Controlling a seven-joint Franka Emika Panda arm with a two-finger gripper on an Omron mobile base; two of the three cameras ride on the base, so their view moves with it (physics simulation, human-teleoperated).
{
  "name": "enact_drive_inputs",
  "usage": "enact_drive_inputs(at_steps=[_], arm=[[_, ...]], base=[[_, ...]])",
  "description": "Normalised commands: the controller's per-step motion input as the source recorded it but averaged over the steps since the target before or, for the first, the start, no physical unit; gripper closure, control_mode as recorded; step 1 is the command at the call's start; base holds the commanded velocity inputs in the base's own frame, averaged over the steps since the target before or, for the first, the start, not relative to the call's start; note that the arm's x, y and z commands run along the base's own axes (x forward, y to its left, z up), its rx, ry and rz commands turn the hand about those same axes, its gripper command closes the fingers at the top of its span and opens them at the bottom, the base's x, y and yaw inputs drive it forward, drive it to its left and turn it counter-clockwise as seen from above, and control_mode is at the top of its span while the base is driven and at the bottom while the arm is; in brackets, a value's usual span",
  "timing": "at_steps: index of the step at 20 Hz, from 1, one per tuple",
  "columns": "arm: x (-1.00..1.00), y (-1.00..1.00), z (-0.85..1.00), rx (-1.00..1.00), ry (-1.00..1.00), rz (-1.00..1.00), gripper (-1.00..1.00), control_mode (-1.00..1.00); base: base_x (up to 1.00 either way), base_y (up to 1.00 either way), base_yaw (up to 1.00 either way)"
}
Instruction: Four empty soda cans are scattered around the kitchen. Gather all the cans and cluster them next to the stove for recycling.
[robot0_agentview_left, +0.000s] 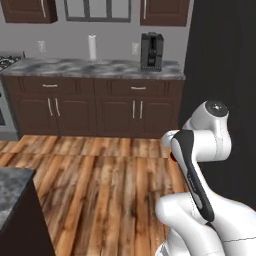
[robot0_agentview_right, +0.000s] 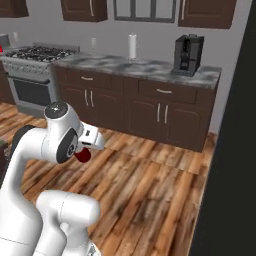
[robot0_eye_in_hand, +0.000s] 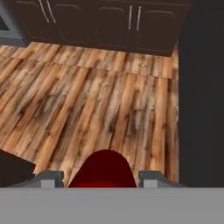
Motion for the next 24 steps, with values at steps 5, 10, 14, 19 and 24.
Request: enact_drive_inputs(at_steps=[5,10,14,19,24], arm=[[0.00,0.00,0.00,0.00,0.00,0.00,1.00,1.00],[0.00,0.00,0.00,0.00,0.00,0.00,1.00,1.00],[0.00,0.00,0.00,0.00,0.00,0.00,1.00,1.00],[0.00,0.00,0.00,0.00,0.00,0.00,1.00,1.00],[0.00,0.00,0.00,0.00,0.00,0.00,1.00,1.00]], base=[[1.00,0.01,-0.02],[1.00,0.04,0.00],[1.00,0.27,0.19],[0.92,0.38,0.28],[0.84,0.45,0.37]])
